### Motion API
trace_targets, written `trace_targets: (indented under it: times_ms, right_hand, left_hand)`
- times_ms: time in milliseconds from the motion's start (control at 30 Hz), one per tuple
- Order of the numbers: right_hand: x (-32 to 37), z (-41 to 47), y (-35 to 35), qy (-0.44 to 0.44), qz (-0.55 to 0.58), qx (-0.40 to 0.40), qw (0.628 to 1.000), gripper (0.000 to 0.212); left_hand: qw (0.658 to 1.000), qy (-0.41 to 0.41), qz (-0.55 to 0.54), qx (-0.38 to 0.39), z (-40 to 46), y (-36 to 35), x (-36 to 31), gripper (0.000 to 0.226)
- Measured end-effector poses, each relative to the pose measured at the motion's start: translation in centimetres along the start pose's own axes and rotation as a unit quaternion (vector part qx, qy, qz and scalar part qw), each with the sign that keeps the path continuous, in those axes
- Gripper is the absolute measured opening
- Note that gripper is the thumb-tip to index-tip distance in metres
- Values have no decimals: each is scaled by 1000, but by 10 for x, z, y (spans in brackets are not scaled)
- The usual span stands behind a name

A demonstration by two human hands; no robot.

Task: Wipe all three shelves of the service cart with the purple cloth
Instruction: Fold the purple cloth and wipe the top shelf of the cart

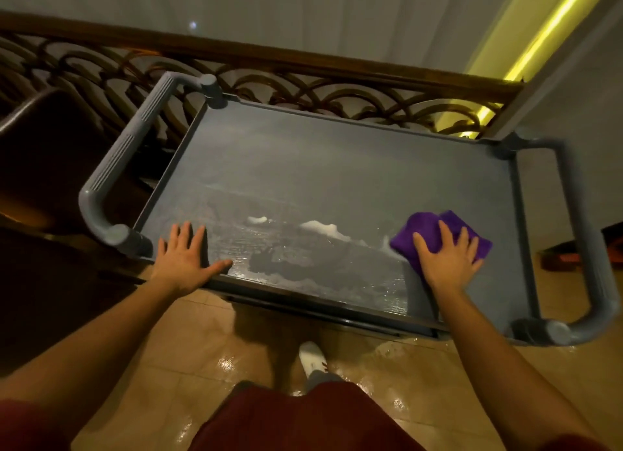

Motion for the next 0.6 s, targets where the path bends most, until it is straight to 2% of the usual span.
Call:
trace_targets:
  times_ms: [100, 233, 333, 433, 500, 600]
  right_hand:
    - [19, -11, -12, 33, 37, -10, 999, 56]
    - [66, -50, -28, 98, 146, 3, 984, 51]
    - [125, -93, -45, 165, 142, 37, 975, 44]
    - [171, -117, -55, 185, 149, 86, 968, 38]
    - [170, -113, -57, 187, 87, 58, 977, 44]
    - [139, -102, -46, 102, 4, -29, 994, 59]
  left_hand:
    - [1000, 0, 14, 17, 3, -9, 2, 112]
    - [999, -5, 22, 26, 3, -12, 5, 104]
    - [999, 9, 18, 25, 6, -12, -1, 95]
    - [999, -5, 29, 28, 10, -9, -2, 98]
    - [999, -40, 24, 25, 13, -2, 9, 101]
    - [994, -98, 45, -3, 17, 12, 42, 94]
Point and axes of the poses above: each hand's wrist, its own z-axis towards the middle knuckle, its own y-axis out of the back of the hand, x = y × z, the point moved 3 cm from there along z, towards the middle knuckle, and after that the axes turned 15 degrees about -y, right-handed, at the moved point
